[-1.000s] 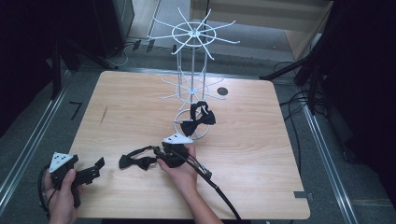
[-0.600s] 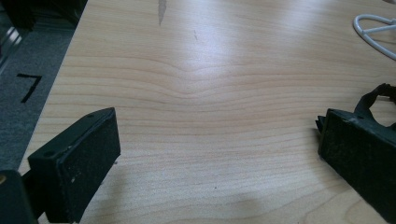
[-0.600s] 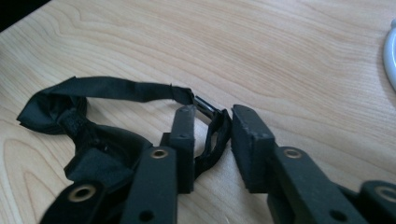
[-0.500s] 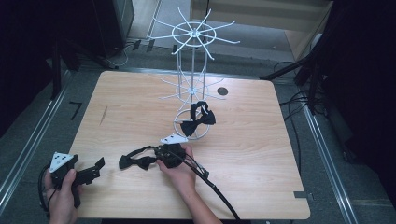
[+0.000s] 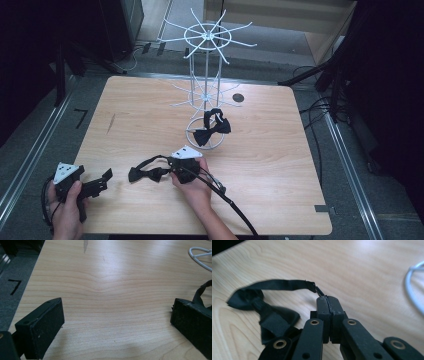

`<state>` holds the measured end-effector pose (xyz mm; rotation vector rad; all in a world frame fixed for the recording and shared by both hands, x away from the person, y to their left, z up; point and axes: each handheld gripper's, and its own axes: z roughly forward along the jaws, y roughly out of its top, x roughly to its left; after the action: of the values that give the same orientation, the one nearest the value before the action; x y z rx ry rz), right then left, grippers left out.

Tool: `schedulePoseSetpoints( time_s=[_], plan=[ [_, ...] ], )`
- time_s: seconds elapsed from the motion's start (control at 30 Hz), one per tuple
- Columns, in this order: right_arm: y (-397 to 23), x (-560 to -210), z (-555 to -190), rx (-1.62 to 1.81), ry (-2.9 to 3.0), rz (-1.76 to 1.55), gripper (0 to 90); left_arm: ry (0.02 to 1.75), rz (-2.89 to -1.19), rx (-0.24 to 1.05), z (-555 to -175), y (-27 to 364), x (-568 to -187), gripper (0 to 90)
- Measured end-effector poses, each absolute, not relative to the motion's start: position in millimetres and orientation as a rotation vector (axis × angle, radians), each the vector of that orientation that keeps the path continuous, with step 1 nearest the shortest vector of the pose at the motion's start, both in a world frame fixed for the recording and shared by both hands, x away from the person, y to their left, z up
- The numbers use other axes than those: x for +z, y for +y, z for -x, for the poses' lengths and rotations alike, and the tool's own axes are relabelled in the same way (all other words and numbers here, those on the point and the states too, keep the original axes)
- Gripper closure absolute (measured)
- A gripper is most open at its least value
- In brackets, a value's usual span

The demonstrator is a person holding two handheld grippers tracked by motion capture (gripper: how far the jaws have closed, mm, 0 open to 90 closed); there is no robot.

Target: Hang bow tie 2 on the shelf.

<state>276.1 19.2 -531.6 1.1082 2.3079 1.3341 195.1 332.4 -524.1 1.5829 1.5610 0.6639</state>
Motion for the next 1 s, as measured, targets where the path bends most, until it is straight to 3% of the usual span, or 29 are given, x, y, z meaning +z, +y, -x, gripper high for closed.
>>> schedulePoseSetpoints(
  time_s=[0.43,1.0],
  plan=[
    [8,-490,-261,1.442,2.199,-1.015,90.0,1.561,-1.583,0.666,-195,332,-524,0.0],
    [-1,-463,-254,1.487,2.131,-0.995,90.0,1.567,-1.580,0.666,-194,331,-524,0.0]
  ],
)
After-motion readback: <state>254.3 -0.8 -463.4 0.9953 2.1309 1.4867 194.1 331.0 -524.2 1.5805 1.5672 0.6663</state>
